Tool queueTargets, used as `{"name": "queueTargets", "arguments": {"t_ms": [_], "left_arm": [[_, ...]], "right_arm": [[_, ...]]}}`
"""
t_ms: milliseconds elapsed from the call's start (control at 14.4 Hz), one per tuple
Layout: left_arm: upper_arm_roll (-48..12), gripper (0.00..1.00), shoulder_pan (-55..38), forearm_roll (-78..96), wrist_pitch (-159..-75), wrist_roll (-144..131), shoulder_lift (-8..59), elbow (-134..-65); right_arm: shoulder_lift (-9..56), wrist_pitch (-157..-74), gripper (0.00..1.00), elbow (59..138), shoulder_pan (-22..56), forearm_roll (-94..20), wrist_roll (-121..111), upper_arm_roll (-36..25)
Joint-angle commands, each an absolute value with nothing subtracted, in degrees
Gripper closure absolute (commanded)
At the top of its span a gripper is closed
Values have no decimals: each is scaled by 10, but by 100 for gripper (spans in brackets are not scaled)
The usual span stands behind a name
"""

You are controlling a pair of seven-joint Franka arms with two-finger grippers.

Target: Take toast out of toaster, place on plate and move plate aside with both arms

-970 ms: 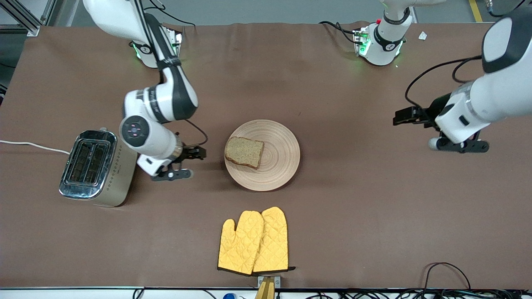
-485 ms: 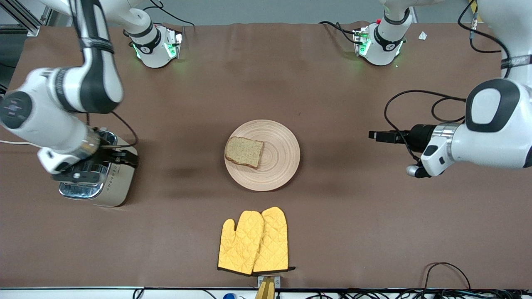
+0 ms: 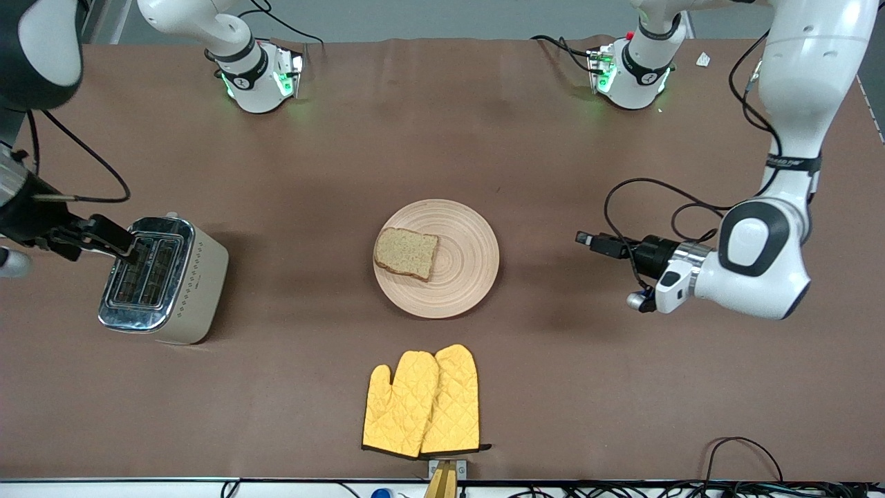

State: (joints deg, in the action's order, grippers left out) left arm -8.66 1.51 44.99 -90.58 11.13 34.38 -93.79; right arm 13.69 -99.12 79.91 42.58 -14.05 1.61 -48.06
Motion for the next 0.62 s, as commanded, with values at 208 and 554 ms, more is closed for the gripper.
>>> {"name": "queueTargets", "arguments": {"t_ms": [208,554], "left_arm": [[-109,0,5,520,-1001,240,384,-991],[-136,7,-3,588,-1110,331,404,-1032]], "right_arm": [[119,-943,0,801,410,-132,16,-492],[111,-925,0,796,319,-130,-61,-414]]}}
